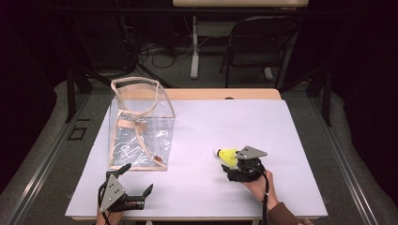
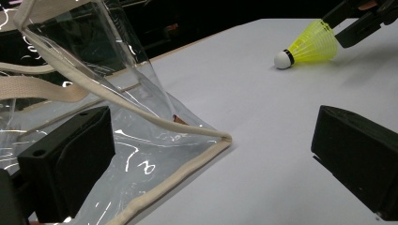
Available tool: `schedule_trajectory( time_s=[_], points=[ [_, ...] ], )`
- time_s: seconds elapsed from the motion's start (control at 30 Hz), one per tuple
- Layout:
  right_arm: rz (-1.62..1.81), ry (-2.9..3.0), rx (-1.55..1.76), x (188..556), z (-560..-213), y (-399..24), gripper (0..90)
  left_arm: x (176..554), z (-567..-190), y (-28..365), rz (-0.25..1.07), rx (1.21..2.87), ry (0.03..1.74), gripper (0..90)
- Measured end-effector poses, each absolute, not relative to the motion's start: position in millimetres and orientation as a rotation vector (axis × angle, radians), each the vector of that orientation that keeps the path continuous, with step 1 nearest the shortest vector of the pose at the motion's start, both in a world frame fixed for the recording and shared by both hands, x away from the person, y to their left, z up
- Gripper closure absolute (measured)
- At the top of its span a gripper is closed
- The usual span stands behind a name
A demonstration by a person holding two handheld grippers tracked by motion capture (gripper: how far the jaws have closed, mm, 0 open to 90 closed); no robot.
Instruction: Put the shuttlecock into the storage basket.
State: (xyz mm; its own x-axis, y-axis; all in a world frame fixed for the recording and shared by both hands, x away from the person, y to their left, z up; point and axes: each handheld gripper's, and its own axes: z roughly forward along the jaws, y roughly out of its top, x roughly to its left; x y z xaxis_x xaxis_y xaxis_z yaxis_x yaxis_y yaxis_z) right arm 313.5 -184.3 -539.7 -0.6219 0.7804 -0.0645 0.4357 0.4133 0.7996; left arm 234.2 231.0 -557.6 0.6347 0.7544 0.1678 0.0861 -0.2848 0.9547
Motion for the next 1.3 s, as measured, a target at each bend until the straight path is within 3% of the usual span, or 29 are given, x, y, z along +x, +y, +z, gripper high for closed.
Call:
schedule_trajectory(
  time_s=[0.47,1.3],
  points=[
    [1.062,2.244,1.111,318,-547,-183,54.8,234,-557,231,0.76,1.763,0.684,0.0],
    [1.042,2.264,1.156,319,-553,-180,85.5,234,-557,231,0.759,1.768,0.686,0.0]
  ],
)
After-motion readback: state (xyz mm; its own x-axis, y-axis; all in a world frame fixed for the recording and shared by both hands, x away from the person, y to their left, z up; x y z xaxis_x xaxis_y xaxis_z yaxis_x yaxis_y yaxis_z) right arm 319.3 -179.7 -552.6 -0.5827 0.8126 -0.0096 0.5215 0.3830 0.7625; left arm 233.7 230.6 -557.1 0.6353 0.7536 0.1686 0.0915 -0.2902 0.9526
